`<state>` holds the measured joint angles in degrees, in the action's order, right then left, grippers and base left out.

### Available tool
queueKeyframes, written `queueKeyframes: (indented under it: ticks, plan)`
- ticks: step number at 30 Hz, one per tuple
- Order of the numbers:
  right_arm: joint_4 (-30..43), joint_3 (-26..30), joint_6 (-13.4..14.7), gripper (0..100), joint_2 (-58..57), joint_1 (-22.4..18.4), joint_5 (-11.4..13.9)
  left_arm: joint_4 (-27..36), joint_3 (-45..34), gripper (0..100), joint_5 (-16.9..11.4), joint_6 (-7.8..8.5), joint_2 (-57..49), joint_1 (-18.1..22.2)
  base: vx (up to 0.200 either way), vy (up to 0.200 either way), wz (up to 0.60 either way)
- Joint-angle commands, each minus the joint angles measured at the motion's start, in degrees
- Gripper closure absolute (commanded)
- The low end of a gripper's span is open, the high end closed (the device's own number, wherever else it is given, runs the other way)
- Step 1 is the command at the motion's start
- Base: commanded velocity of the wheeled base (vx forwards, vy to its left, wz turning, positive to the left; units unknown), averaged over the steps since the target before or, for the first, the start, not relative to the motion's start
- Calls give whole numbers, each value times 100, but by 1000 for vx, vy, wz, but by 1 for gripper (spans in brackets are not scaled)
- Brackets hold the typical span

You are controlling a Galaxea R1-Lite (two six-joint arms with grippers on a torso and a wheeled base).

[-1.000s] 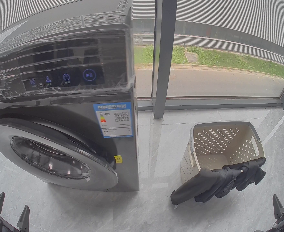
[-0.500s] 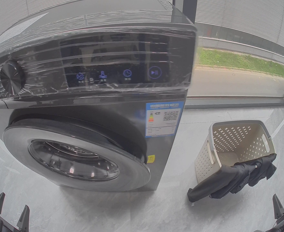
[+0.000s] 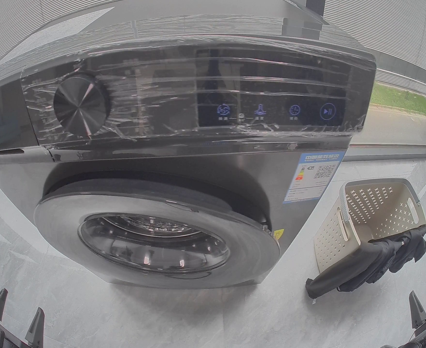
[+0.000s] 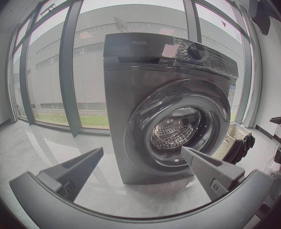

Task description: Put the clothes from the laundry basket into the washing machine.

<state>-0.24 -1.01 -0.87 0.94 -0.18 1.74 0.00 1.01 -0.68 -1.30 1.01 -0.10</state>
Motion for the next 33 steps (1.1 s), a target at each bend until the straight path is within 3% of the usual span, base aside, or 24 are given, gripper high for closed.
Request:
queueKeyframes:
  ticks: [1, 6, 24, 30, 33]
  plan:
    - [-2, 101, -1, 0, -6, 1, 1, 0, -101, 0, -2, -1, -92, 1, 0, 200, 0]
    - [-2, 101, -1, 0, -6, 1, 1, 0, -101, 0, -2, -1, -92, 1, 0, 200, 0]
    - [-2, 101, -1, 0, -6, 1, 1, 0, -101, 0, 7, -1, -92, 1, 0, 0, 0]
    - [-2, 101, -1, 0, -6, 1, 1, 0, -101, 0, 7, -1, -92, 1, -200, 0, 0]
    - [-2, 101, -1, 0, -6, 1, 1, 0, -101, 0, 7, -1, -92, 1, 0, 0, 0]
